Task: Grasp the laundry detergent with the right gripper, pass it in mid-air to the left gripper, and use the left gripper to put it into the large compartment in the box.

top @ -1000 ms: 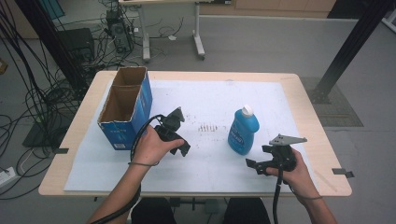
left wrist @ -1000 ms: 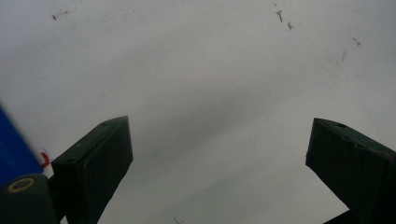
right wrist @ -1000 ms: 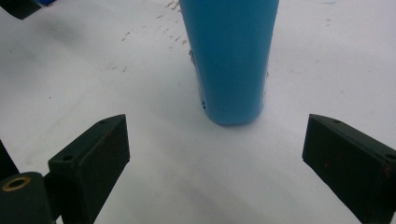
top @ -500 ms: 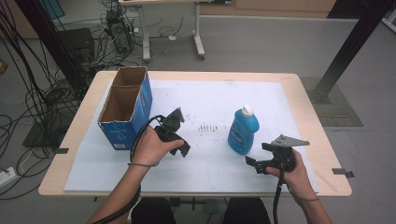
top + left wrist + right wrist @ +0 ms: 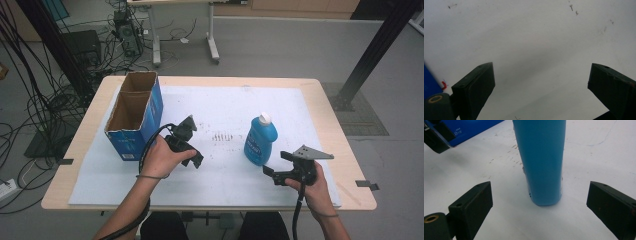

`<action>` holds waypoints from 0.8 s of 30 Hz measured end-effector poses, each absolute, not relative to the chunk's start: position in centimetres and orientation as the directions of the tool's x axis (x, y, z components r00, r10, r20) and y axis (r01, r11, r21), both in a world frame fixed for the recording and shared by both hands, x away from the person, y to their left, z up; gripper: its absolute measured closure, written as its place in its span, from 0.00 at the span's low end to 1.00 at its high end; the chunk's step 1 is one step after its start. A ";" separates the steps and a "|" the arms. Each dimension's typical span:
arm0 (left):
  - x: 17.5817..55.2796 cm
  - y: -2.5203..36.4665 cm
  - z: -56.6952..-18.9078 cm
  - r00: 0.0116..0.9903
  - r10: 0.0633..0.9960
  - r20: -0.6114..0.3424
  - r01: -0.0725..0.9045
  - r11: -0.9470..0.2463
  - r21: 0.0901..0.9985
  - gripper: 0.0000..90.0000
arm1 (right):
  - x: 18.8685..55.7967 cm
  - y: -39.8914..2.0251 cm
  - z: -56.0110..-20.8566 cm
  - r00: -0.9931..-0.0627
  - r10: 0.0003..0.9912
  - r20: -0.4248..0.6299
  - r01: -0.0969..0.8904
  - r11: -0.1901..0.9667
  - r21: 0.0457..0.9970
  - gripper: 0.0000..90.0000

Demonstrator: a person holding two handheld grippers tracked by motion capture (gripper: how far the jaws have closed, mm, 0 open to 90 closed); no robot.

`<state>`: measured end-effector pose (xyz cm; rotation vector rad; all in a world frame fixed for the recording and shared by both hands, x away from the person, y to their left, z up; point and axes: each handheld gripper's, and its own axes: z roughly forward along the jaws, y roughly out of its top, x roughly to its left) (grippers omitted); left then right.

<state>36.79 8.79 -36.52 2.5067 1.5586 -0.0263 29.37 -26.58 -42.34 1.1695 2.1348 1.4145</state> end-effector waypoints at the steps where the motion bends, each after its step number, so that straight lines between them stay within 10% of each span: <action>1: 36.8 8.8 -36.5 0.452 0.885 -0.113 0.888 -0.435 0.149 0.08 | 29.4 -26.6 -42.3 -0.612 0.775 0.160 0.449 0.174 0.876 0.07; 24: 36.6 8.9 -36.1 0.457 0.882 -0.112 0.885 -0.438 0.156 0.09 | 29.4 -26.1 -42.1 -0.621 0.776 0.113 0.336 0.134 0.932 0.07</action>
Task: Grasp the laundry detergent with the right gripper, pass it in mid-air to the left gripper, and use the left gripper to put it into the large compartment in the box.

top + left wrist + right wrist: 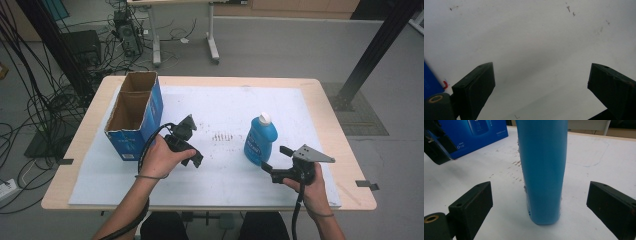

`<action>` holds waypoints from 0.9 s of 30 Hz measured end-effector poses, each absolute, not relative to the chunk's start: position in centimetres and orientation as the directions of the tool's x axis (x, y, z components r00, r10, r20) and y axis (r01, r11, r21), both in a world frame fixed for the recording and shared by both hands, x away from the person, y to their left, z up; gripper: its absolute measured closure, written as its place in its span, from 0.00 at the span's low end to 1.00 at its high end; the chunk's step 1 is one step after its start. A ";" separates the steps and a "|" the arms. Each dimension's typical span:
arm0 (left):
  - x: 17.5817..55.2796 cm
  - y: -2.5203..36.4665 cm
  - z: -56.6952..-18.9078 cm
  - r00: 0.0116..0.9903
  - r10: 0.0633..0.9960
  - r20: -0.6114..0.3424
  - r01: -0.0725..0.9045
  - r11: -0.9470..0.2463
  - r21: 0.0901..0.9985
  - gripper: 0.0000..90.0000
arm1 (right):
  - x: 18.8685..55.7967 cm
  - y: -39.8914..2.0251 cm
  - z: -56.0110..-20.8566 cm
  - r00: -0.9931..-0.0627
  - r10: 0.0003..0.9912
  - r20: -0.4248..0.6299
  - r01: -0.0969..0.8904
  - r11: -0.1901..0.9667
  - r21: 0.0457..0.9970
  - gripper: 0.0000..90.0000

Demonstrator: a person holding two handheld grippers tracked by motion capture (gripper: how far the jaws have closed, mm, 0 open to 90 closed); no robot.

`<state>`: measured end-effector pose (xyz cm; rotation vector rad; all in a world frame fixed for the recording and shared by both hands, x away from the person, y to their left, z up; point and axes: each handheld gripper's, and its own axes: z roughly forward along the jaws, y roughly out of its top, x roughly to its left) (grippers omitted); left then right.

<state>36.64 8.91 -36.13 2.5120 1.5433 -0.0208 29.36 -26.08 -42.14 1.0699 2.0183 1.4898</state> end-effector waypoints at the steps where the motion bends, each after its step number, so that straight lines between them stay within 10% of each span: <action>1: 36.6 8.9 -36.1 0.455 0.883 -0.113 0.886 -0.436 0.159 0.09 | 29.4 -26.0 -42.1 -0.620 0.777 0.110 0.335 0.135 0.933 0.07; 27: 36.0 8.3 -35.6 0.482 0.871 -0.091 0.871 -0.465 0.161 0.08 | 30.1 -25.4 -42.9 -0.605 0.791 0.088 0.311 0.132 0.941 0.08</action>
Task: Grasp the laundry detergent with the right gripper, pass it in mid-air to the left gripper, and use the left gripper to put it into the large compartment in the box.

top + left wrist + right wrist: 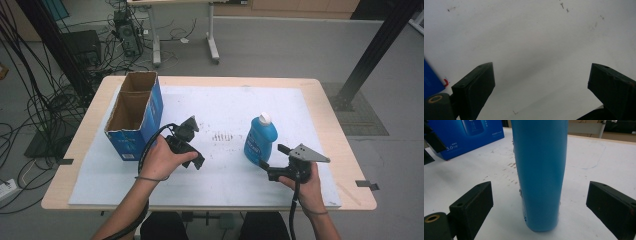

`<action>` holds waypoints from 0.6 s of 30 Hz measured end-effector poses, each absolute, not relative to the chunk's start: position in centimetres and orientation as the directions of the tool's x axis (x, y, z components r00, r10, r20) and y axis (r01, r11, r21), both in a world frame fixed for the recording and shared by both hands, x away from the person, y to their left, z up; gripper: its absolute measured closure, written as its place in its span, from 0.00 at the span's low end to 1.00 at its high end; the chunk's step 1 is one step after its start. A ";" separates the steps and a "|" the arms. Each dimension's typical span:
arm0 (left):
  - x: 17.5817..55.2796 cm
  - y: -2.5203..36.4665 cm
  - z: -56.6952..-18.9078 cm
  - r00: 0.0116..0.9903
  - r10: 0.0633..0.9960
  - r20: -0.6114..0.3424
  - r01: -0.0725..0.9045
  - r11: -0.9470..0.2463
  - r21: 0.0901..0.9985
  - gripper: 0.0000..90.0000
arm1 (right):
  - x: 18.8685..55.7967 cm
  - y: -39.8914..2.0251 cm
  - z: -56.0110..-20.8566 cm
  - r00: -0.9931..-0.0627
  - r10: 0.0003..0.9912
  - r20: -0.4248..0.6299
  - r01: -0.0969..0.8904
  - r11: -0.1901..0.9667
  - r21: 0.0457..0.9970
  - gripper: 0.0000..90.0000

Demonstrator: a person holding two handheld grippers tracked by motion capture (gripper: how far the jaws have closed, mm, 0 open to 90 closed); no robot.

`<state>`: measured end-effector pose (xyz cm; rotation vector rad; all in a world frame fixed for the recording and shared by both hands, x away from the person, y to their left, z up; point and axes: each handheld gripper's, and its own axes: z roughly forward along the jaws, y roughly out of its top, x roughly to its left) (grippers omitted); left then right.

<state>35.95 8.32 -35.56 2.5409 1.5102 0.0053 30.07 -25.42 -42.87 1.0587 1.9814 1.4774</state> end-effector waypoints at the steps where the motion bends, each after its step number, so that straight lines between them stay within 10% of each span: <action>1: 36.0 8.3 -35.6 0.483 0.871 -0.092 0.870 -0.465 0.161 0.08 | 30.1 -25.4 -42.9 -0.602 0.794 0.086 0.310 0.133 0.941 0.08; 18: 35.8 8.1 -35.4 0.496 0.863 -0.097 0.863 -0.478 0.164 0.08 | 31.2 -24.6 -43.4 -0.597 0.798 0.088 0.311 0.129 0.942 0.08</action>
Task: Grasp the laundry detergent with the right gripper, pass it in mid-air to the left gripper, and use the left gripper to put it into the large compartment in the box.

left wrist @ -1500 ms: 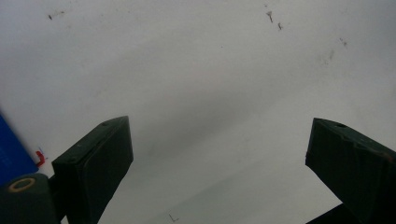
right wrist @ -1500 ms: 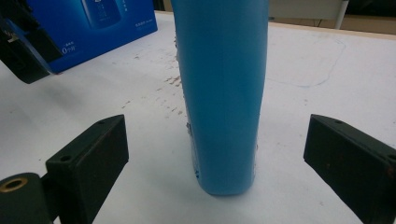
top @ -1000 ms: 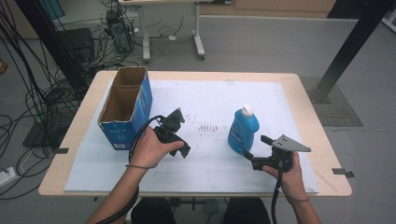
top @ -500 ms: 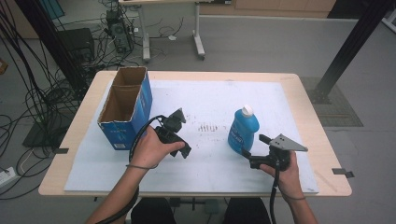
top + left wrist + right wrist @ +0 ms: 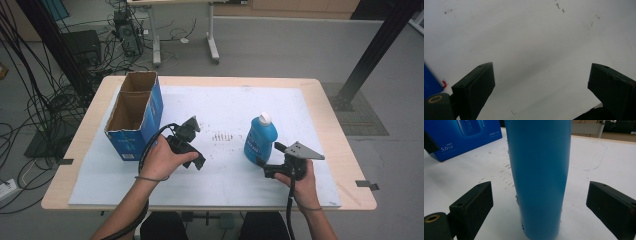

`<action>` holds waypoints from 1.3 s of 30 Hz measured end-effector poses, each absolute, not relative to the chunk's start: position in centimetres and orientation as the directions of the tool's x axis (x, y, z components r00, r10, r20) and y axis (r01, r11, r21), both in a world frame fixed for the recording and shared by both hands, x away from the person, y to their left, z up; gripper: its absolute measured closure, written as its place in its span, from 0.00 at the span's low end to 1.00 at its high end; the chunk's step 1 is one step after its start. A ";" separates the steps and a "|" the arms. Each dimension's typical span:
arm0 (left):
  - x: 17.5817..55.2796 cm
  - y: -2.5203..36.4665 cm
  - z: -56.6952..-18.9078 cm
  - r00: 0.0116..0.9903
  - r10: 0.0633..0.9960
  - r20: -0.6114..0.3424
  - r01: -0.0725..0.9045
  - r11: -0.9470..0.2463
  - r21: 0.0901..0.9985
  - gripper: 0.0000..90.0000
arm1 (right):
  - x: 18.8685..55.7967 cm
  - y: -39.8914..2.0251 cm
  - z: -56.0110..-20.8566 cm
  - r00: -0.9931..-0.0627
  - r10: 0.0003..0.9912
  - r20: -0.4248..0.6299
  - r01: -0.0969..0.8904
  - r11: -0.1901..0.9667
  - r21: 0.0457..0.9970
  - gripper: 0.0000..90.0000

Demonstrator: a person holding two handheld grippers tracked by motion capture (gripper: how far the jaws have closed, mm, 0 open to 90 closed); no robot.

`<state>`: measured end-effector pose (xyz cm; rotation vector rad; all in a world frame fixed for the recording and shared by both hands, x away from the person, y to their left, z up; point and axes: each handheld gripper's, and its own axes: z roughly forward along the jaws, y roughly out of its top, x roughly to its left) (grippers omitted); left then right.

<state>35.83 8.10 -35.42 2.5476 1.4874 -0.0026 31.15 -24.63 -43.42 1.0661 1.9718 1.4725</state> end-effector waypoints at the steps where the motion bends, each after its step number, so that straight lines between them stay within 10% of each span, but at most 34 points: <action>1: 35.8 8.1 -35.4 0.497 0.862 -0.101 0.863 -0.478 0.164 0.08 | 31.2 -24.6 -43.4 -0.595 0.799 0.087 0.310 0.128 0.942 0.08; 39: 35.6 7.9 -35.0 0.514 0.850 -0.114 0.853 -0.493 0.172 0.08 | 33.7 -22.6 -43.8 -0.612 0.786 0.087 0.286 0.117 0.951 0.08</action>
